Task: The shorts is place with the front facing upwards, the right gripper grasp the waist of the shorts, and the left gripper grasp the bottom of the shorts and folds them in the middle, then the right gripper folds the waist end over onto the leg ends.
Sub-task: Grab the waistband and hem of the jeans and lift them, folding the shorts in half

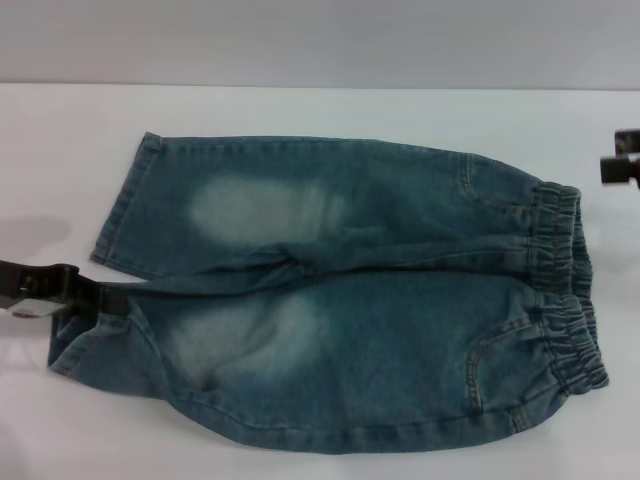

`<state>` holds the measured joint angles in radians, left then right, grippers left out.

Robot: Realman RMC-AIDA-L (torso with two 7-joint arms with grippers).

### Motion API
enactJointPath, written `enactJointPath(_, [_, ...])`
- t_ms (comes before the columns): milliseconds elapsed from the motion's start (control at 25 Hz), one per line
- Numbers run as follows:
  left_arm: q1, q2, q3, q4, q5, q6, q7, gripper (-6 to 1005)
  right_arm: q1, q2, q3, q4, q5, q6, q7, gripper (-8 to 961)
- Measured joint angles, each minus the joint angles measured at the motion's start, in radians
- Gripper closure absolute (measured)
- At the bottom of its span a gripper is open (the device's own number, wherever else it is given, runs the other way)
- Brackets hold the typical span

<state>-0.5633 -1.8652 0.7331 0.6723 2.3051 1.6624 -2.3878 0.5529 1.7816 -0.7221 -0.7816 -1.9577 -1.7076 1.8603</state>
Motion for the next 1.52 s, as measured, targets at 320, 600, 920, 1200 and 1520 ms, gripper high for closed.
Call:
enactJointPath(320, [-0.011, -0.003, 0.0, -0.001, -0.001, -0.014, 0.012, 962, 0.116, -0.007, 0.007, -0.085, -0.324, -0.197, 0.023, 164])
enactJointPath(600, [-0.013, -0.007, 0.0, -0.007, -0.001, -0.023, 0.024, 962, 0.121, 0.016, -0.085, -0.107, -0.453, -0.205, -0.042, 164])
enactJointPath(920, [-0.02, -0.009, 0.0, -0.005, 0.0, -0.025, 0.026, 962, 0.127, 0.069, -0.139, -0.108, -0.602, -0.181, -0.059, 165])
enactJointPath(1200, [-0.026, -0.01, 0.0, -0.008, 0.001, -0.03, 0.028, 962, 0.146, 0.128, -0.152, -0.094, -0.749, -0.127, -0.06, 165])
enactJointPath(1520, [-0.026, -0.011, 0.0, -0.008, 0.0, -0.037, 0.029, 961, 0.172, 0.152, -0.157, -0.036, -0.769, -0.087, -0.074, 164])
